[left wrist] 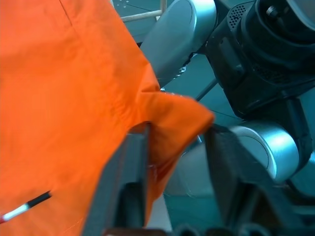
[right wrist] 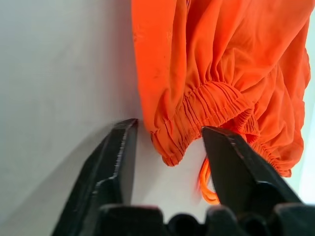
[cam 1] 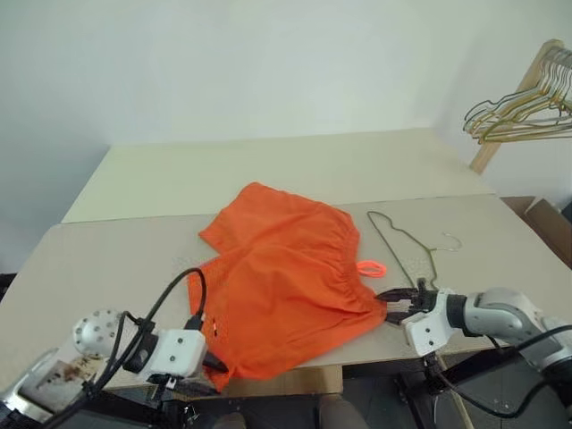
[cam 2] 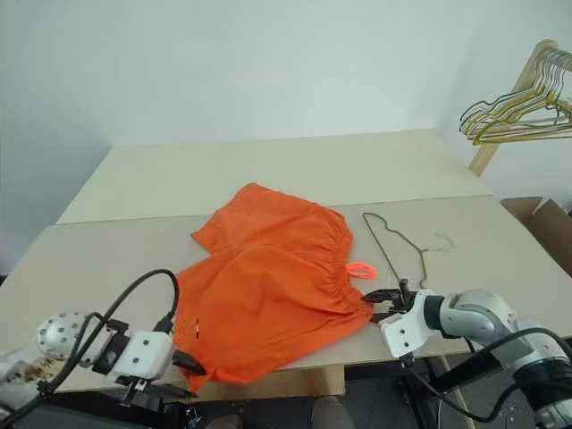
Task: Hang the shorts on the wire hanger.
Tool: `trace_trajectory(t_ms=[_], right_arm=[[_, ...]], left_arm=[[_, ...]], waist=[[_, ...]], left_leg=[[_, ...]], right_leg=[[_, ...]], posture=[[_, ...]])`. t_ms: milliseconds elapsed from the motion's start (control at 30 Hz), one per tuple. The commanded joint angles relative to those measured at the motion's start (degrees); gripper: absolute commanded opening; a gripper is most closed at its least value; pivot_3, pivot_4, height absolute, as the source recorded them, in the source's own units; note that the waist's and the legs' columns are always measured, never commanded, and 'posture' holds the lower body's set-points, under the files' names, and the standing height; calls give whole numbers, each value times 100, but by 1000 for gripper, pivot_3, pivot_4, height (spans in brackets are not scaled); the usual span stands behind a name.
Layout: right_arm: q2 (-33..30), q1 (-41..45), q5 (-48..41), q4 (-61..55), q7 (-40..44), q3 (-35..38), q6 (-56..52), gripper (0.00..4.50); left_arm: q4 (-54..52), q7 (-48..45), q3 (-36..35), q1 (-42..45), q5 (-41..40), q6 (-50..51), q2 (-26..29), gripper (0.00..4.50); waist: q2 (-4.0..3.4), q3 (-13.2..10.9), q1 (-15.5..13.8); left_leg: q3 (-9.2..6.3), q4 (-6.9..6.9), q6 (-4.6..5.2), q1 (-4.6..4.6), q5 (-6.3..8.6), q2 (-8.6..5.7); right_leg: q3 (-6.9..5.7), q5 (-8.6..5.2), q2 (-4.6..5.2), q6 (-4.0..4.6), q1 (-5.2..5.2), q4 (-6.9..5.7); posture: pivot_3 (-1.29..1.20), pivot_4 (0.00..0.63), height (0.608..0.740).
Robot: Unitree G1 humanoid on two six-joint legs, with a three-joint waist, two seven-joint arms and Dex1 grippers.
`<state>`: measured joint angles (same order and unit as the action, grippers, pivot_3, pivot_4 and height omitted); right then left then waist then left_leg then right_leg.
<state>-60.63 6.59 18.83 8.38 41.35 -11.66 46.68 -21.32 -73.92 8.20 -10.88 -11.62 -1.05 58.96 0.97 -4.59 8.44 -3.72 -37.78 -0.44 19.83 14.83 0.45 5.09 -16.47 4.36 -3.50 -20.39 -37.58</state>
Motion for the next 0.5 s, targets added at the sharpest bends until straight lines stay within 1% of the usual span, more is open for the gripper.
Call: trace_trajectory(t_ms=[33, 67, 100, 167, 267, 300, 400, 500], right_arm=[[-486, -592, -714, -658, 317, 528, -468, 3988], [-590, -823, -990, -851, 373, 747, -718, 4355], [-674, -1119, -1416, -1116, 472, 1039, -1135, 4467], [-746, -1679, -2213, -1653, 670, 1668, -2082, 4467], [-526, -2195, -3113, -2406, 630, 2581, -3796, 4467], [-442, -2292, -3317, -2579, 544, 2810, -4445, 4467], [-279, -2367, -3600, -2895, 419, 3178, -5764, 4467], [-225, -1935, -3849, -3034, 14, 3037, -7633, 4467]], left_arm=[[279, 209, -303, -59, 157, -541, -41, 3008], [348, 218, -385, 12, 96, -569, -47, 3008], [415, 225, -472, 98, -11, -606, -76, 3008], [456, 194, -640, 260, -315, -529, -142, 3008], [436, 242, -946, 493, -832, -225, -293, 3008], [635, -36, -1303, 841, -1311, 124, -61, 3008], [1150, -750, -1975, 1539, -2203, 765, 449, 3008], [1219, -610, -2082, 2273, -2745, 1524, 460, 3008]], waist=[[3, -3, -48], [8, -6, -93], [13, -9, -122], [16, -11, -170], [14, -10, -176], [19, -12, -178], [49, -12, -165], [36, -8, -131]], left_leg=[[3, 0, 0, 1, 0, 1], [4, 0, 0, 0, 0, 1], [8, -1, 0, -2, 0, 4], [18, -1, 0, -8, 0, 9], [29, -1, -4, -3, 3, 13], [29, -1, -5, 4, 5, 16], [26, -6, -7, 9, 6, 38], [31, -6, -9, 12, 9, 47]], right_leg=[[1, 0, 0, 0, 0, 0], [1, 0, 0, 0, 1, 0], [2, -1, -1, 0, 3, -1], [5, -4, -3, -4, 7, 2], [13, -15, -5, -22, 8, 5], [13, -15, -7, -22, 8, 5], [8, -16, -36, -24, -7, 3], [13, -16, -48, -25, -21, 10]], posture=[[-144, 69, 740], [-143, 68, 740], [-140, 66, 740], [-135, 64, 740], [-138, 56, 740], [-138, 53, 740], [-139, 50, 740], [-145, 45, 740]])
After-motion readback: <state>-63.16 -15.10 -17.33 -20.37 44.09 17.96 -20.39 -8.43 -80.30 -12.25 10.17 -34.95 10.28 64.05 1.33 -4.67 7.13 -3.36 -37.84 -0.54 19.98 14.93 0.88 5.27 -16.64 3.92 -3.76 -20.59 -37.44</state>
